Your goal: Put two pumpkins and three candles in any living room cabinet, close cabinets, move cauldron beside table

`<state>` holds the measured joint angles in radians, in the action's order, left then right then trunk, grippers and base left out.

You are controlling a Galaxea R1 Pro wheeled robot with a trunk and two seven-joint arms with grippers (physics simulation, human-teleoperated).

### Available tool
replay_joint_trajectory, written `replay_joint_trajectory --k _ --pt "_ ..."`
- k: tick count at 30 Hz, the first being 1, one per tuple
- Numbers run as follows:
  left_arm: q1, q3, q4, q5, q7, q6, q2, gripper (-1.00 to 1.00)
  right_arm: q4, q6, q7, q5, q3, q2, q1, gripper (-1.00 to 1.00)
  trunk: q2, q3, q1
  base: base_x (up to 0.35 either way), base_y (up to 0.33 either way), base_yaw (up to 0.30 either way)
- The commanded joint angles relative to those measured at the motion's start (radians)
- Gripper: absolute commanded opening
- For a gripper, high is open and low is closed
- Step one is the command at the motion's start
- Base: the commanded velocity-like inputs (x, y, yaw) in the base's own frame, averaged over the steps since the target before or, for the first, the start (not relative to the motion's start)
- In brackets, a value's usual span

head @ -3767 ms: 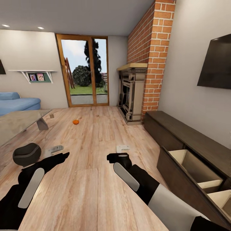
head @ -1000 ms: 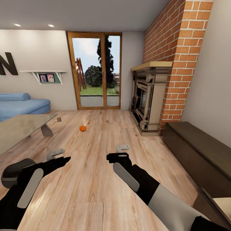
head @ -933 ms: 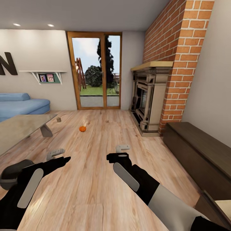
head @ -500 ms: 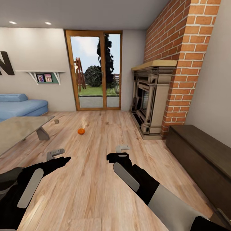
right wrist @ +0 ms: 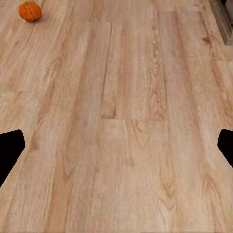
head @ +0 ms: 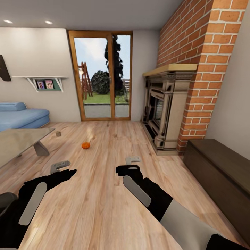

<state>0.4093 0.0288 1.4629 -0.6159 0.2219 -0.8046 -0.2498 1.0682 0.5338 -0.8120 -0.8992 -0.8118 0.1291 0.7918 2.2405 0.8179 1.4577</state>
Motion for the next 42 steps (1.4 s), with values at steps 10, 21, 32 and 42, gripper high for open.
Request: replay_joint_trajectory --k 10,21,32,42 --pt "0.003 0.000 0.003 -0.010 0.007 -0.005 -0.002 1.00 0.001 0.003 -0.008 -0.006 -0.005 0.000 0.001 1.00 0.000 0.001 0.000 0.336 0.000 0.000" --pt "0.003 0.000 0.008 -0.011 0.007 -0.005 -0.002 1.00 0.001 0.002 -0.008 -0.006 -0.002 0.000 0.001 1.00 0.000 0.001 0.000 0.336 0.000 0.000" --pt "0.003 0.000 0.007 -0.010 0.008 -0.006 -0.002 1.00 -0.002 0.002 -0.007 -0.006 0.004 0.000 0.001 1.00 0.000 0.001 0.000 0.336 0.000 0.000" --pt "0.003 0.000 0.010 -0.011 0.007 -0.007 -0.001 1.00 -0.001 0.002 -0.009 -0.006 0.001 -0.002 0.000 1.00 0.000 0.001 0.000 0.336 0.000 0.000"
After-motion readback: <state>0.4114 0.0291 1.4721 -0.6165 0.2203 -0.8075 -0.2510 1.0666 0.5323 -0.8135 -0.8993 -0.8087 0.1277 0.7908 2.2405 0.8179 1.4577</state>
